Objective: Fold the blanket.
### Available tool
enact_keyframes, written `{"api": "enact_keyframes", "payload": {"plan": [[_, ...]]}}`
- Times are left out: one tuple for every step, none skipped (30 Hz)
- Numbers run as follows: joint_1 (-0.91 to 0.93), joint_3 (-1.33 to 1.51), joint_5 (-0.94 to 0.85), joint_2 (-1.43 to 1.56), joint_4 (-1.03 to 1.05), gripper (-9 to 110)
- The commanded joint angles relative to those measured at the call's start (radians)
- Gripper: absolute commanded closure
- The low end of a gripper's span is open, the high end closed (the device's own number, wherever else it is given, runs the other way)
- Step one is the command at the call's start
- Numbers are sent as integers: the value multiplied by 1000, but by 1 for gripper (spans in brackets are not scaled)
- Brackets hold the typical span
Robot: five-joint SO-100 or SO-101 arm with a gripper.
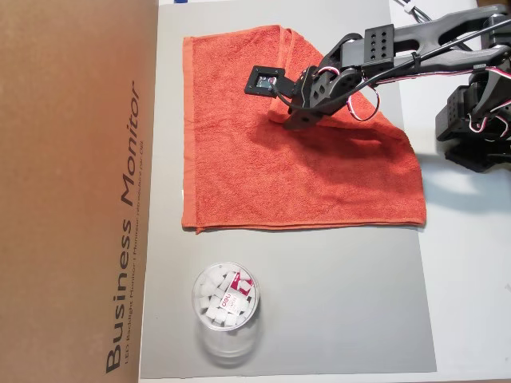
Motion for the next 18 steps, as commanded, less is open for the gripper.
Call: {"api": "enact_keyframes", "payload": {"plan": [[-3,-43,12,-2,-11,90],[-3,-43,18,-8,-12,89],[-2,-43,38,-12,-12,87],[-2,-43,63,-17,-21,86],[-2,-43,91,-23,-38,84],[-2,-43,114,-29,-57,83],[-2,-43,130,-37,-75,83],[3,-43,135,-44,-92,83],[8,-43,135,-52,-106,83],[11,-43,137,-58,-114,83],[14,-43,137,-63,-114,83],[15,-43,135,-64,-103,83],[18,-38,135,-64,-98,83],[26,-31,135,-64,-89,83],[31,-28,135,-64,-72,83],[32,-26,135,-64,-49,83],[32,-26,135,-64,-21,83],[32,-28,135,-64,-3,83]]}}
